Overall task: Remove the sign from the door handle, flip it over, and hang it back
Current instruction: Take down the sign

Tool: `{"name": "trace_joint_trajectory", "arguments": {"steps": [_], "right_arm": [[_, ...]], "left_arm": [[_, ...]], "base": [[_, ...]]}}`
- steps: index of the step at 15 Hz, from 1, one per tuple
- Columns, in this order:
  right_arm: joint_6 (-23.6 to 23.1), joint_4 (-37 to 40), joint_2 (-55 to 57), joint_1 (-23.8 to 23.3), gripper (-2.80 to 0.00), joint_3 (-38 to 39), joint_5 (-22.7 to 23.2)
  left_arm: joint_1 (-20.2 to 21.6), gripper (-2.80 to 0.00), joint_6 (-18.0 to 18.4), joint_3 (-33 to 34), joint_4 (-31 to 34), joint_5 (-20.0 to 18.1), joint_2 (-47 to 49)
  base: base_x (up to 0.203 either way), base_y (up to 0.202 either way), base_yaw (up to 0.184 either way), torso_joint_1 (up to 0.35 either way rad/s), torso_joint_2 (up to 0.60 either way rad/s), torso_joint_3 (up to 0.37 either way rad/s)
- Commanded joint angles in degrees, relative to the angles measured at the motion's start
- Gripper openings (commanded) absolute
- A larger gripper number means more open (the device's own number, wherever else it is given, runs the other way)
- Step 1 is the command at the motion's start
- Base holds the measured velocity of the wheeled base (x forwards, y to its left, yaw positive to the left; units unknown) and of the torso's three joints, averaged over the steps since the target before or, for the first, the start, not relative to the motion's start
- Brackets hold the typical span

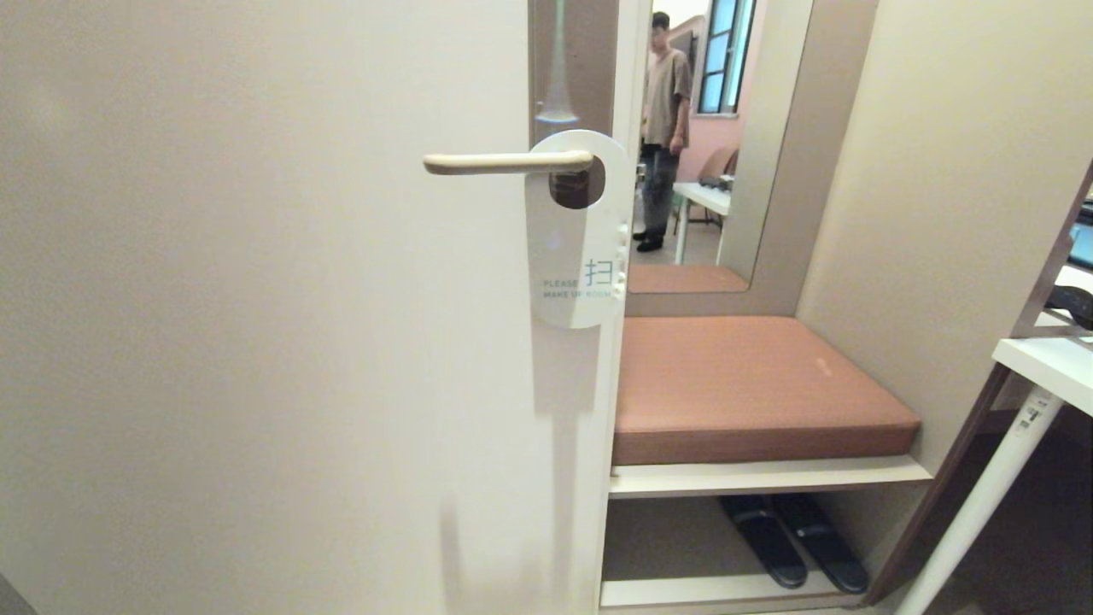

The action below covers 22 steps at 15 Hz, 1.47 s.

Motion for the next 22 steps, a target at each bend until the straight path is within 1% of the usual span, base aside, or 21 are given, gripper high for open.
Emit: {"name": "trace_joint_trajectory", "arguments": {"steps": [1, 22], "right_arm": [[0.02, -0.02, 0.0, 0.02, -2.8, 0.0, -0.04], [-0.07, -0.02, 0.0, 0.02, -2.8, 0.0, 0.03]], "left_arm": [[0.04, -2.8, -0.04, 0.0, -0.04, 0.07, 0.01], [0.04, -2.8, -0.04, 0.0, -0.04, 0.07, 0.01]], "base": [[0.0, 0.0, 0.0, 0.0, 0.0, 0.0], [0.0, 0.0, 0.0, 0.0, 0.0, 0.0]]}}
